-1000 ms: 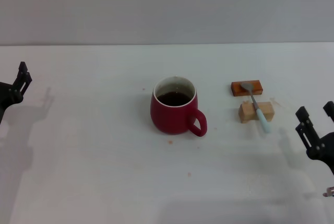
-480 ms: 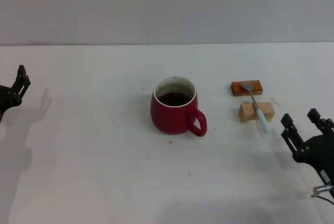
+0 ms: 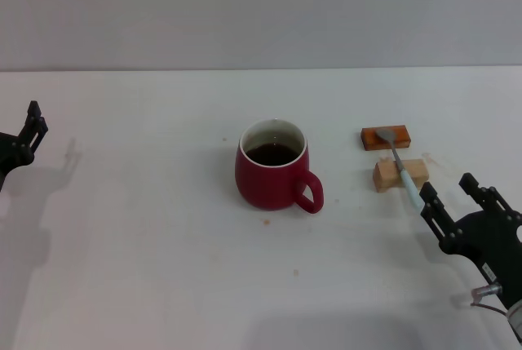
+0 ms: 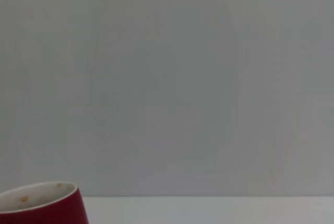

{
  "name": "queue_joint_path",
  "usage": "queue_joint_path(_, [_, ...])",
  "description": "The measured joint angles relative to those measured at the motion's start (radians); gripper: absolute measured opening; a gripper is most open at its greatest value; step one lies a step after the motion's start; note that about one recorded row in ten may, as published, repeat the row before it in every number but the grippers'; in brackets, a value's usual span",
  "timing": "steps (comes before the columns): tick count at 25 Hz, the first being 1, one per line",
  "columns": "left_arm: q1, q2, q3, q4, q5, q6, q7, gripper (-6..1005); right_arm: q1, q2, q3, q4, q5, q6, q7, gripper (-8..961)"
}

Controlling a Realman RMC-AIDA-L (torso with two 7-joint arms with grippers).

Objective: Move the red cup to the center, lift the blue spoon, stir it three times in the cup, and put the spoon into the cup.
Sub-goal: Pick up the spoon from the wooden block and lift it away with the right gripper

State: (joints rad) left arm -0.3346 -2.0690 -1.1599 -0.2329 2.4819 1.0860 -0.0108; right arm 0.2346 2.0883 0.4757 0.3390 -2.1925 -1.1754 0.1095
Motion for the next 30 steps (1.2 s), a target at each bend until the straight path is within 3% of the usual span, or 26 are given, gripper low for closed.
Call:
queue_joint_path(13, [-0.012, 0.001, 0.0, 0.001, 0.002, -0.002, 0.0, 854, 0.05, -0.001, 0.0, 0.014, -0.001, 0.118, 0.002, 623])
queue_joint_path(30, [-0.042, 0.001, 0.0, 0.013, 0.001, -0.02, 0.0, 854, 0.08, -0.001, -0.002, 0.015, 0.0, 0.163, 0.003, 622])
